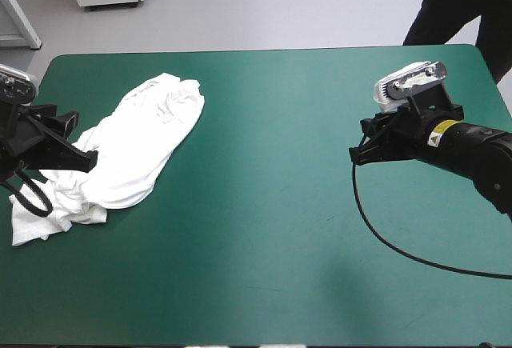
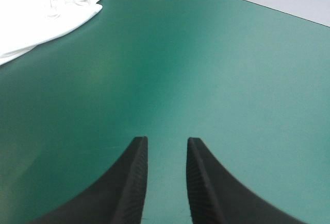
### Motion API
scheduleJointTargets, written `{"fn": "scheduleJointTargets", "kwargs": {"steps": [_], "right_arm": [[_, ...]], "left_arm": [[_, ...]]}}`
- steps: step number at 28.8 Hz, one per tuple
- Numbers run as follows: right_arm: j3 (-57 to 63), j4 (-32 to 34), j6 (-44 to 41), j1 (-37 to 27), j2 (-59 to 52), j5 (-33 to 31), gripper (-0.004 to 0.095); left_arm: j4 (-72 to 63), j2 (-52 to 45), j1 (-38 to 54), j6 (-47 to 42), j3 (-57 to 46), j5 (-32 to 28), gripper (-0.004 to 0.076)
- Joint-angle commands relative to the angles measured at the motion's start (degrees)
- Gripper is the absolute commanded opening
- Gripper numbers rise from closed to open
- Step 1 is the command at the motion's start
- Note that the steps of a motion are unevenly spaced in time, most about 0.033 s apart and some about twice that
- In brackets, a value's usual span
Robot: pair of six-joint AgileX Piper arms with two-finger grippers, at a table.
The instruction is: Fold the cloth
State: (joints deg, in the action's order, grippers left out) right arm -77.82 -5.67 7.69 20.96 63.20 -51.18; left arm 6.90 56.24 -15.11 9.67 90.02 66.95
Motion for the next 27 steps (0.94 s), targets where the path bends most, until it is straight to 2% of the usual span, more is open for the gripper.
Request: {"fn": "scheduleJointTargets", "kwargs": {"steps": [1, 12, 16, 21, 27], "right_arm": [[-1.63, 0.15, 0.64, 0.01, -0.83, 3.92, 0.0252], [-1.63, 0.15, 0.64, 0.01, -0.83, 3.82, 0.0252], [-1.63, 0.15, 0.64, 0.01, -0.83, 3.82, 0.0253], [-1.63, 0.58, 1.35, 0.01, -0.83, 2.24, 0.0253], [-1.63, 0.93, 2.34, 0.01, -0.83, 1.29, 0.0252]], "left_arm": [[-0.10, -0.43, -0.11, -0.27, 1.16, -4.04, 0.0228], [-0.10, -0.21, -0.11, -0.27, 1.16, -4.04, 0.0228], [5.95, 2.67, -0.11, -0.76, 1.26, -2.18, 0.0228], [17.39, 10.58, -0.11, -3.48, 1.26, 2.73, 0.0228], [20.60, 25.53, 1.54, -4.58, 5.95, 3.17, 0.0239]]}}
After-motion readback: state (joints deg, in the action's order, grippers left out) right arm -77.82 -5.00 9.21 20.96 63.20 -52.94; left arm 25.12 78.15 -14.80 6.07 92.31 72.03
